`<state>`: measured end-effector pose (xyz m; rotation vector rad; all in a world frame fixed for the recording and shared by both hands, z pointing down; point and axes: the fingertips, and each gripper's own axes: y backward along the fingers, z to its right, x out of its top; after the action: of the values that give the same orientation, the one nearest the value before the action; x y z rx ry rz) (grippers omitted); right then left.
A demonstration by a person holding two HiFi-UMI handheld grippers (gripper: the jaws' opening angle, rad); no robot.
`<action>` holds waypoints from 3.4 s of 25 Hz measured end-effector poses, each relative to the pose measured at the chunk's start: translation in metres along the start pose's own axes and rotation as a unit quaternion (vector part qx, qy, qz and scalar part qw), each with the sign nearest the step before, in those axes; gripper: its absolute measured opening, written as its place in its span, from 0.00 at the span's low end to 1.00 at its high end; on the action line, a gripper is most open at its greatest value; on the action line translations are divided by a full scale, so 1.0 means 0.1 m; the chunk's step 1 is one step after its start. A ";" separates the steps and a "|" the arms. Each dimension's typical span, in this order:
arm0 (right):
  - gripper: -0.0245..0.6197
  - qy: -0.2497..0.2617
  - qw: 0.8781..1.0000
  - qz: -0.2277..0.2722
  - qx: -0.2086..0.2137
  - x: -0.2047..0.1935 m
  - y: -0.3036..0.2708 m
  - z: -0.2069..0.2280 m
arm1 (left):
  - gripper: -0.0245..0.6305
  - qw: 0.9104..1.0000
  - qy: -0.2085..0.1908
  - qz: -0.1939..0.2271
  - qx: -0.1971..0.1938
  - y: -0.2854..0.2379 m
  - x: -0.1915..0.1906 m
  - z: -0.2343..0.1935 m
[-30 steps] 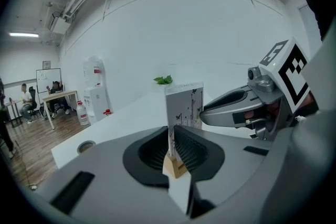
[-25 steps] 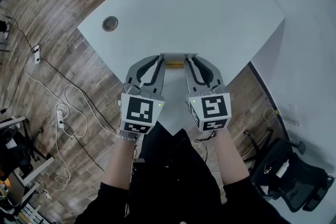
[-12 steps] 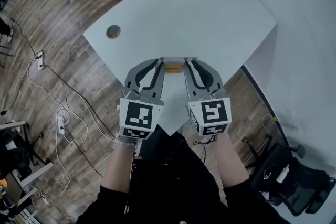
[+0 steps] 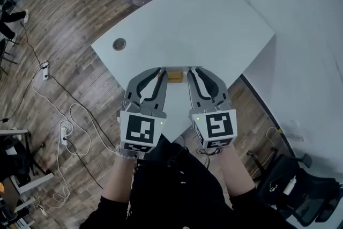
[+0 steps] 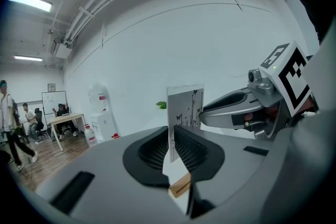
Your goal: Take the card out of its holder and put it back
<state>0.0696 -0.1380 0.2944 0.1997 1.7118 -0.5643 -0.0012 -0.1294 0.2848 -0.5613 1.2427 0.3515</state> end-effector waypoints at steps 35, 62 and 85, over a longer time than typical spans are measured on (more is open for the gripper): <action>0.17 0.026 0.998 0.059 0.010 0.65 0.39 -0.10 | 0.11 0.999 0.005 0.036 0.024 0.47 0.66 -0.03; 0.17 0.008 1.000 -0.001 0.008 0.00 -0.02 -0.03 | 0.11 1.000 0.016 0.009 -0.019 0.04 0.01 -0.03; 0.17 -0.016 0.998 -0.058 0.007 -0.70 -0.40 -0.05 | 0.11 0.998 0.024 -0.031 -0.058 -0.31 -0.72 0.01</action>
<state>0.0635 -0.1582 0.3722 0.1000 1.6957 -0.6617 -0.0052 -0.1504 0.3605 -0.7098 1.2543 0.3621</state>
